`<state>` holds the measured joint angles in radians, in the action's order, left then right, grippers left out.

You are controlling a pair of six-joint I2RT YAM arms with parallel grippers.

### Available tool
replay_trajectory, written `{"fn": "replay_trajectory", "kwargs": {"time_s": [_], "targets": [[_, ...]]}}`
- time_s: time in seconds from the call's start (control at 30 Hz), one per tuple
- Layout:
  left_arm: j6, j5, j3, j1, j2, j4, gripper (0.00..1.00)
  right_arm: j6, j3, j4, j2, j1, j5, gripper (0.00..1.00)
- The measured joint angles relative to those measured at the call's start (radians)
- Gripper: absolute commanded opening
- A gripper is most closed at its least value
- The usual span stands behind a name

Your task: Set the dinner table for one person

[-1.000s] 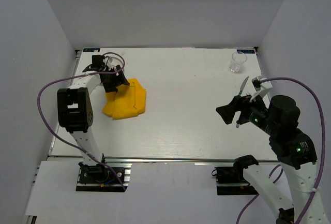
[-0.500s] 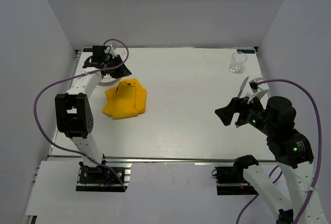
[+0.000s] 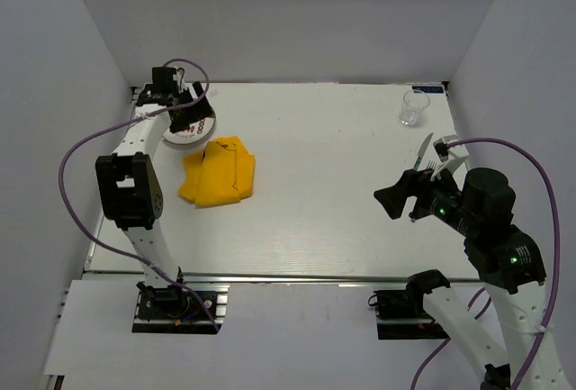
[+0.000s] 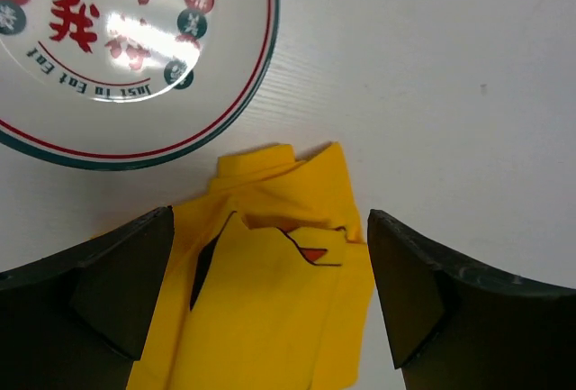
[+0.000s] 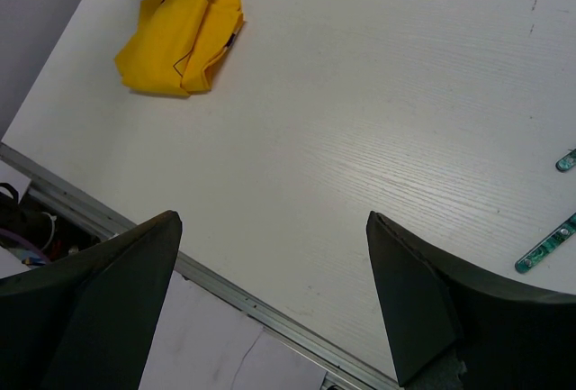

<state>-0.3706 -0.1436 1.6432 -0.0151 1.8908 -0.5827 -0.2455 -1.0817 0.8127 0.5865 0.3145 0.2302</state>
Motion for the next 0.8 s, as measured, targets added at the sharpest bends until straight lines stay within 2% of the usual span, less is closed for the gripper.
{"fn": "replay_trajectory", "kwargs": {"time_s": [0.13,0.27,0.33,0.37,0.4,0.43,0.5,0.8], "targets": [[0.012,-0.029,-0.004,-0.003,0.126,-0.006,0.95,0.004,0.0,0.003,-0.003,0.0,-0.011,0.89],[0.016,-0.105,-0.079,-0.002,0.165,0.005,0.91,0.01,0.0,0.004,-0.012,0.0,-0.018,0.89],[0.014,-0.137,-0.121,0.002,0.156,0.018,0.75,0.012,0.0,0.004,-0.011,0.0,-0.018,0.89],[0.016,-0.154,-0.131,0.005,0.155,0.023,0.62,0.012,0.0,0.004,-0.011,0.0,-0.018,0.89],[0.014,-0.169,-0.134,0.007,0.155,0.023,0.3,0.013,0.0,0.004,-0.011,0.0,-0.018,0.89],[0.015,-0.187,-0.137,0.009,0.155,0.026,0.18,0.013,0.0,0.004,-0.011,0.0,-0.018,0.89],[0.02,-0.215,-0.14,0.011,0.152,0.037,0.0,0.014,0.0,0.004,-0.011,0.0,-0.018,0.89],[-0.061,-0.397,-0.149,0.034,0.063,0.158,0.0,0.013,0.033,-0.002,-0.011,0.0,-0.018,0.89]]}}
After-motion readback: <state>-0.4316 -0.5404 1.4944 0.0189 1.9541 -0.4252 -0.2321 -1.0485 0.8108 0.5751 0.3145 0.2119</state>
